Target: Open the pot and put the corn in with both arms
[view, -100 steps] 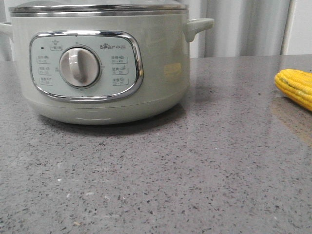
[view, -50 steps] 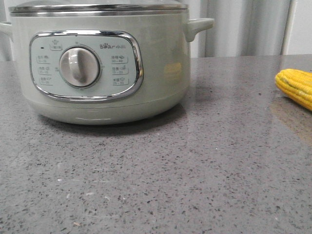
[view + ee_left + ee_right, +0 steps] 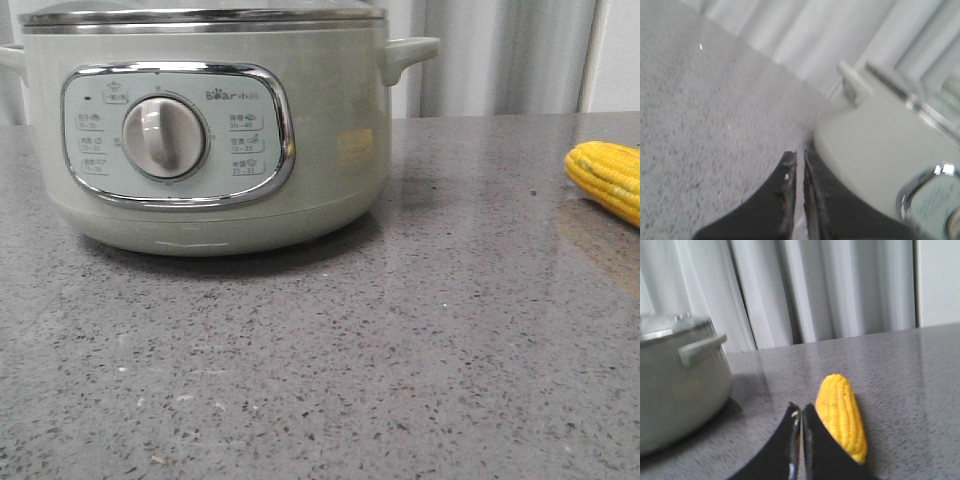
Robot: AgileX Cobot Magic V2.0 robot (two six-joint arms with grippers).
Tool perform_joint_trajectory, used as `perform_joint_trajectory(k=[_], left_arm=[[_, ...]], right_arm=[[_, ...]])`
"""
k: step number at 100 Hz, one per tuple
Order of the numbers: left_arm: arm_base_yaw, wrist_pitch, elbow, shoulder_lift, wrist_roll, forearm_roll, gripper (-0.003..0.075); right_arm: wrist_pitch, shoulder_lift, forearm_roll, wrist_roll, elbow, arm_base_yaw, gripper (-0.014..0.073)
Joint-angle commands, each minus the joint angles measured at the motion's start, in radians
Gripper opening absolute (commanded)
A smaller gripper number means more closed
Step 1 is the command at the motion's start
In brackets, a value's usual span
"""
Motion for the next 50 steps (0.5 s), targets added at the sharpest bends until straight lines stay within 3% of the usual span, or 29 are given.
perform_joint_trajectory(k=[1, 10, 29, 50], left_arm=[[0.001, -0.113, 0.006, -0.028, -0.009, -0.072, -0.002], [0.001, -0.171, 0.006, -0.028, -0.009, -0.081, -0.002], [0.001, -0.198, -0.037, -0.022, -0.003, -0.028, -0.002], [0.001, -0.06, -0.183, 0.061, 0.09, 0.192, -0.002]], right_arm=[[-0.133, -0.02, 0.157, -0.002, 0.014, -0.007, -0.0069], [-0.14, -0.02, 0.246, -0.002, -0.008, -0.007, -0.0069], [0.021, -0.011, 0.241, -0.002, -0.11, -0.007, -0.0069], [0.11, 0.075, 0.052, -0.005, -0.251, -0.007, -0.0069]])
